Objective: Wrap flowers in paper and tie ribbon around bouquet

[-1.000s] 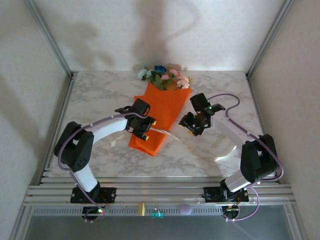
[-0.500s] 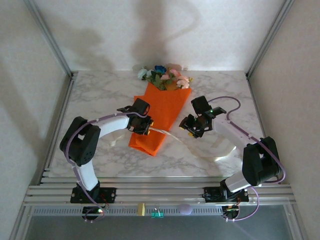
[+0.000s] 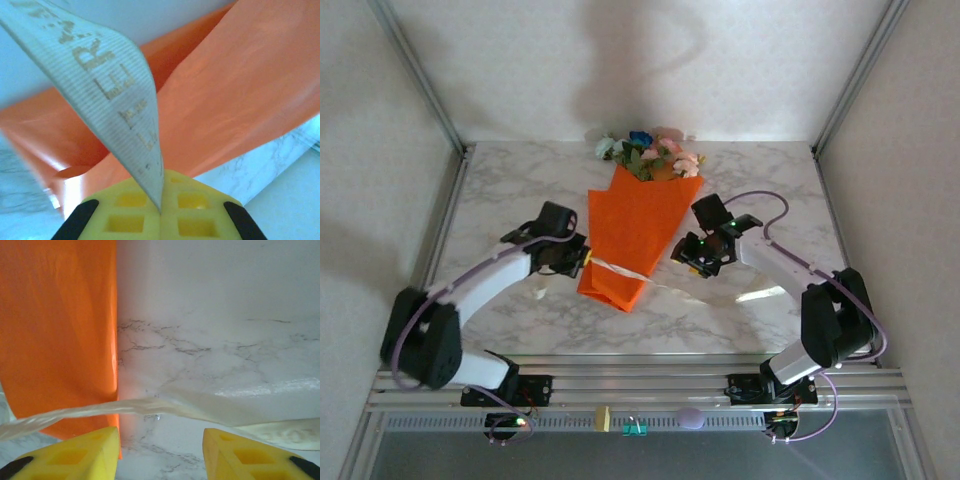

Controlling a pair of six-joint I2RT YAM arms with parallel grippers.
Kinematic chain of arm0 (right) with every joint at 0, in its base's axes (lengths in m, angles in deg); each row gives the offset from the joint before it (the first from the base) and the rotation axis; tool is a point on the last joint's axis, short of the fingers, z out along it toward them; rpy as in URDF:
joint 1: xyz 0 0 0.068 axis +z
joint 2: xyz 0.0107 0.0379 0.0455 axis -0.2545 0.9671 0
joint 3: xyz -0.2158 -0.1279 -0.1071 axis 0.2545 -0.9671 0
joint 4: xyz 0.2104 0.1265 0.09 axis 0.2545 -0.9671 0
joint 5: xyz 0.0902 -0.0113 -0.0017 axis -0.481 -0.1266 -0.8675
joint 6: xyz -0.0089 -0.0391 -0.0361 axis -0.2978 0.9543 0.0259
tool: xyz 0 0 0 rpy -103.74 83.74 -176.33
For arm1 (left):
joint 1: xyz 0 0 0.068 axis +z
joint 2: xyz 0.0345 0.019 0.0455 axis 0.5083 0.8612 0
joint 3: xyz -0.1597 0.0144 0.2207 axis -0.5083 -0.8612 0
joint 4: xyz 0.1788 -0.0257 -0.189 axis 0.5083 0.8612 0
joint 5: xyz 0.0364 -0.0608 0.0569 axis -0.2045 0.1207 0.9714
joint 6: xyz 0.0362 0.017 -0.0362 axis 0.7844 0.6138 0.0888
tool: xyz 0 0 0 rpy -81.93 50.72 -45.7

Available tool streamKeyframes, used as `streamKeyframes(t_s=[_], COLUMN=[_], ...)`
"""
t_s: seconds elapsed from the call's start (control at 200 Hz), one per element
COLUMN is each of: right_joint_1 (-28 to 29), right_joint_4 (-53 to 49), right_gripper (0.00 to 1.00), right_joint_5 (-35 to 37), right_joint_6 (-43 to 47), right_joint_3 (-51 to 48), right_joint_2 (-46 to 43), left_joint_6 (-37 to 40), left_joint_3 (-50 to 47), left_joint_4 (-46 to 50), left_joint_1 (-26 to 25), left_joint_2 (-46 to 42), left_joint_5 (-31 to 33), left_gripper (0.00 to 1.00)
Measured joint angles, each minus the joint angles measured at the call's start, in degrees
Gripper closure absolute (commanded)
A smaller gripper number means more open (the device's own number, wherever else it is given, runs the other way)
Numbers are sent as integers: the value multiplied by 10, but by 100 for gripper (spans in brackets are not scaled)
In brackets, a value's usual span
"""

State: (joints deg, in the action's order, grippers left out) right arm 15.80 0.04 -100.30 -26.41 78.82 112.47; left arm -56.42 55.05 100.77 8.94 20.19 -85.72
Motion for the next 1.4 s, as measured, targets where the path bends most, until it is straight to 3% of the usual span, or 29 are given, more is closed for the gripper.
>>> streamKeyframes(t_s=[0.17,0.365,0.511,0.746,1.176,1.401], right_joint_1=[41,123,205,311,355,382], right_joint_4=[-4,-9,-31,-61,-90,-92], right_gripper=[52,52,48,37,38,50], right_joint_5=[2,4,39,139,235,251], right_joint_6=[18,54,107,221,338,368], right_joint_3=[57,149,265,374,409,452], right_joint_2=[58,129,217,324,375,391], left_joint_6=[55,91,77,39,40,47], left_joint_3=[-103,-186,-230,-248,-239,-240], left_joint_4=[53,150,138,94,80,77], left_joint_1=[-6,-8,-4,21,75,105], left_joint_2=[-68,-149,-192,-154,-120,-106], left_joint_5=[-28,-9,-3,-8,-56,-87], left_gripper=[100,100,96,93,95,96])
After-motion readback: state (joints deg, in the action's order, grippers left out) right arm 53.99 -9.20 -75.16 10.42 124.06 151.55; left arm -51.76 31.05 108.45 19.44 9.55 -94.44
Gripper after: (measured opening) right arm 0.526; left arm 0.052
